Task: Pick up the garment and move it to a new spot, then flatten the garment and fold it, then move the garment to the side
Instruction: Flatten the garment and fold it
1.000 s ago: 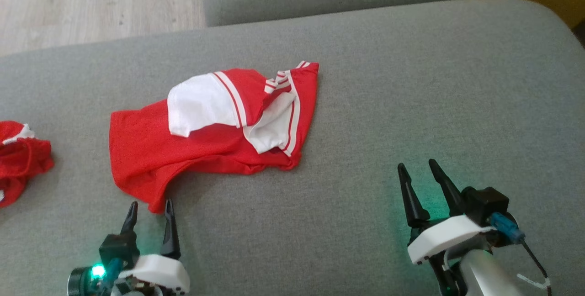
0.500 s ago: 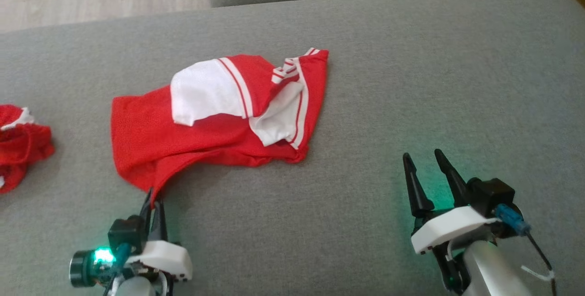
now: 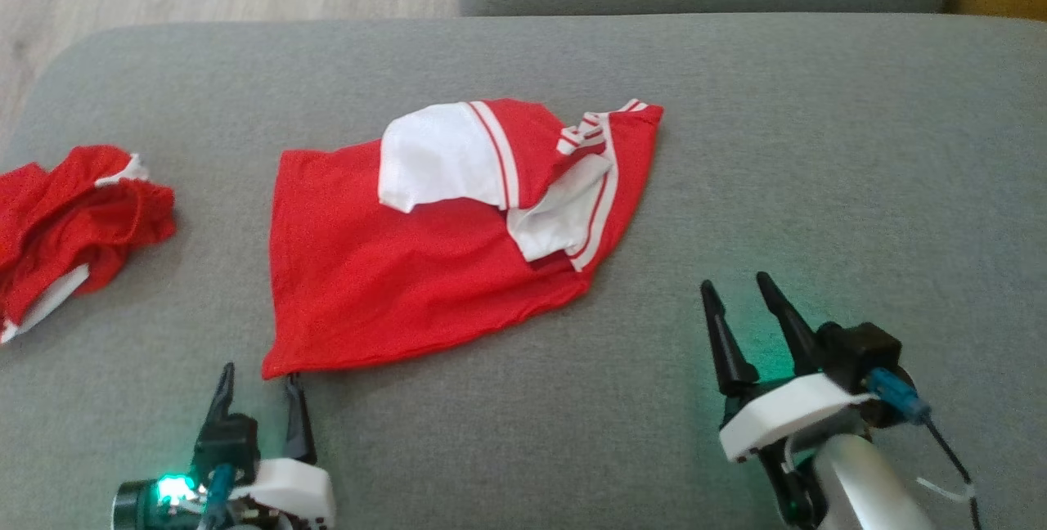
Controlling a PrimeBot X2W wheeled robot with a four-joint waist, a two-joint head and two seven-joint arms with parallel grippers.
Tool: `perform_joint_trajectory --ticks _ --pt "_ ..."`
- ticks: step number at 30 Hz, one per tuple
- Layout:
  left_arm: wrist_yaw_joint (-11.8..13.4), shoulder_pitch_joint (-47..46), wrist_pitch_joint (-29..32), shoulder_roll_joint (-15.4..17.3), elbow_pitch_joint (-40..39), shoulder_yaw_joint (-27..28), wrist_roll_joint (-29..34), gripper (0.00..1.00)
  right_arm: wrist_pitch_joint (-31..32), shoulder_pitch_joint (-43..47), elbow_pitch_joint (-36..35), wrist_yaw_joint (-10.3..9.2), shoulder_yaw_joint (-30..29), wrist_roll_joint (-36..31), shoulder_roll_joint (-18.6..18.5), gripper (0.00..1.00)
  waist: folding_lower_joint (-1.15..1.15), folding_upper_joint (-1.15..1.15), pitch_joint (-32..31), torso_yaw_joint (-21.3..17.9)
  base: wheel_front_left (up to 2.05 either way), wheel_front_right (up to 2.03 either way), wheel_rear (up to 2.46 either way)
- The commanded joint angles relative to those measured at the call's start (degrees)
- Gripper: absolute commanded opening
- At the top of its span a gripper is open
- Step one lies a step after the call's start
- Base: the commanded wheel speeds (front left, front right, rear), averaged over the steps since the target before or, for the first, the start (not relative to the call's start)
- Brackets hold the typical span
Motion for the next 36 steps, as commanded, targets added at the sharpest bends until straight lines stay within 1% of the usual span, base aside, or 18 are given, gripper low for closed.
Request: perform_joint_trajectory --ticks 1,5,9,12,15,18,23,28,33,34,35,36 --pt "0.14 -1.42 -0.54 0.47 -1.51 1.27 -0.33 1.00 -0.22 -2.94 -1.76 -0.04 1.79 0.07 0.12 1.00 0.00 0.00 0.28 0.79 0.00 0.00 0.00" --pt "-0.56 -1.71 -0.55 -0.15 -2.17 -0.31 -1.16 1.00 -0.22 -6.21 -0.97 -0.04 5.52 -0.03 0.12 1.00 0.00 0.00 0.92 3.16 0.00 0.00 0.00" --pt "-0.88 -2.73 -0.55 -0.50 -3.53 -1.88 -2.32 1.00 -0.22 -10.66 1.30 -0.04 9.38 0.79 0.12 1.00 0.00 0.00 1.80 5.92 0.00 0.00 0.00" --pt "-1.12 -3.53 -0.55 -0.60 -4.12 -3.39 -2.89 1.00 -0.22 -14.01 4.55 -0.04 9.74 2.18 0.12 1.00 0.00 0.00 2.42 7.89 0.00 0.00 0.00" --pt "-1.03 -4.27 -0.55 -0.64 -4.55 -5.05 -3.90 1.00 -0.22 -17.04 9.38 -0.04 9.87 3.62 0.12 1.00 0.00 0.00 3.08 9.33 0.00 0.00 0.00" --pt "-0.68 -4.77 -0.55 -0.65 -4.94 -6.65 -4.98 1.00 -0.22 -19.62 13.53 -0.04 10.13 4.79 0.12 1.00 0.00 0.00 3.76 10.27 0.00 0.00 0.00" --pt "-0.27 -5.34 -0.55 -0.65 -5.62 -8.59 -7.26 1.00 -0.22 -22.97 17.03 -0.04 11.79 6.25 0.12 1.00 0.00 0.00 5.11 11.26 0.00 0.00 0.00" --pt "0.36 -6.31 -0.55 -0.66 -6.13 -10.28 -8.42 1.00 -0.22 -25.78 19.95 -0.04 12.87 3.75 0.12 1.00 0.00 0.00 6.11 11.98 0.00 0.00 0.00" --pt "0.66 -6.65 -0.55 -0.66 -6.26 -10.99 -9.14 1.00 -0.22 -26.71 22.09 -0.04 13.11 1.80 0.12 1.00 0.00 0.00 6.40 12.38 0.00 0.00 0.00" --pt "0.72 -6.63 -0.55 -0.66 -6.20 -11.07 -9.30 1.00 -0.22 -26.81 23.05 -0.04 13.23 1.46 0.13 0.88 0.00 0.00 6.41 12.43 0.00 0.00 0.00" --pt "0.75 -6.59 -0.55 -0.66 -6.11 -11.10 -9.41 1.00 -0.22 -26.98 23.84 -0.04 13.36 1.10 0.13 0.28 0.00 0.00 6.40 12.43 0.00 0.00 0.00" --pt "0.74 -6.56 -0.55 -0.66 -6.01 -11.12 -9.45 1.00 -0.22 -27.09 24.61 -0.04 13.31 0.96 0.13 0.00 0.00 0.00 6.40 12.39 0.00 0.00 0.00"
